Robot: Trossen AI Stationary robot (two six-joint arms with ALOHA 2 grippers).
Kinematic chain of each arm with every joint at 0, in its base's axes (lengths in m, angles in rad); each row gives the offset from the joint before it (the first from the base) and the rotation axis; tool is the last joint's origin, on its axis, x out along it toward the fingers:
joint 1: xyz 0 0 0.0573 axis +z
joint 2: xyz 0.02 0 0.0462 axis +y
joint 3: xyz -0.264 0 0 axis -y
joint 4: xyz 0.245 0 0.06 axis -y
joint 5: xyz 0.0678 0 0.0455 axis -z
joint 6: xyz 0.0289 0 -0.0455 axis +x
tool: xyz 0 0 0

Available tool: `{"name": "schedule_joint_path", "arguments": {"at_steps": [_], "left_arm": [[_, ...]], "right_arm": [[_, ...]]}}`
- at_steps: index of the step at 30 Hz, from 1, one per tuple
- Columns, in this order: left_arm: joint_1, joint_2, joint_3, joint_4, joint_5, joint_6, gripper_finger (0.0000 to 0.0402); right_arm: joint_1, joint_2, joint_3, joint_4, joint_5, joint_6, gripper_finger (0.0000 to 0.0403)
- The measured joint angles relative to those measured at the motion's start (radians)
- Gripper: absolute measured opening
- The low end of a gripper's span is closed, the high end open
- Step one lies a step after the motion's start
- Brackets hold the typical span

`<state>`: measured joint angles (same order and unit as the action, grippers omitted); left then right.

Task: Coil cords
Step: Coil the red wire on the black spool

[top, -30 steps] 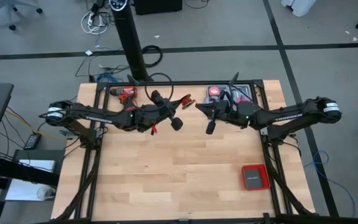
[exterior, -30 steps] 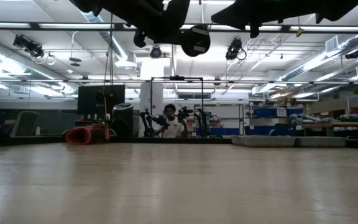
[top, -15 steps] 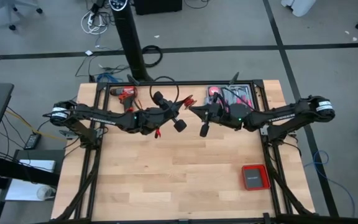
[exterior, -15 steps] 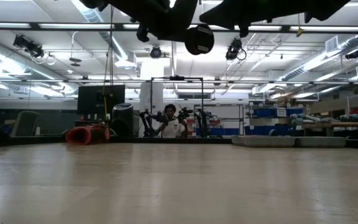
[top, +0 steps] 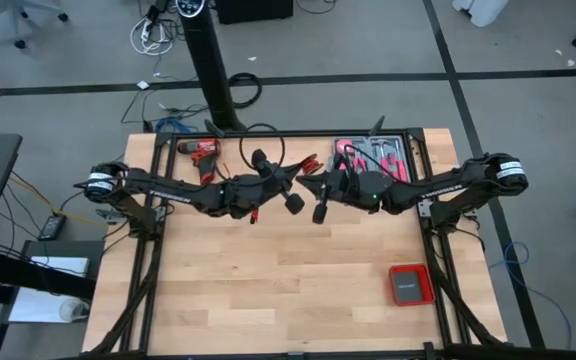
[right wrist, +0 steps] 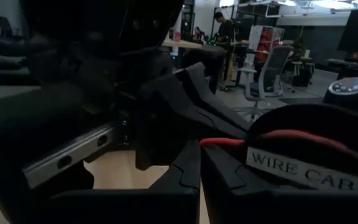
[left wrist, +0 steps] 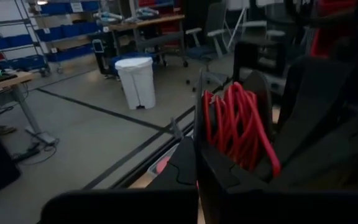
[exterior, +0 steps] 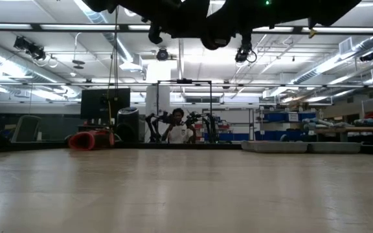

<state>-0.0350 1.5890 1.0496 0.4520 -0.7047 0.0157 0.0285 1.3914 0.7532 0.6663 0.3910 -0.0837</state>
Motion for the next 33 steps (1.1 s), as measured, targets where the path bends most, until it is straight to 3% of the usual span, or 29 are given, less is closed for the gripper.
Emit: {"name": "schedule_joint_path", "arguments": {"at_steps": [7, 19, 33], "left_arm": [[-0.018, -0.011, 0.000, 0.035, 0.003, 0.007, 0.0000], [-0.031, -0.043, 0.002, 0.028, 0.021, 0.008, 0.0000], [-0.034, -0.068, 0.001, -0.004, 0.034, 0.026, 0.0000]], "right_arm": [[0.017, -0.011, 0.001, -0.022, 0.003, -0.049, 0.0013], [0.024, -0.024, -0.001, -0.109, 0.065, -0.049, 0.0070], [0.050, -0.034, -0.002, -0.276, 0.066, 0.016, 0.0069]]}}
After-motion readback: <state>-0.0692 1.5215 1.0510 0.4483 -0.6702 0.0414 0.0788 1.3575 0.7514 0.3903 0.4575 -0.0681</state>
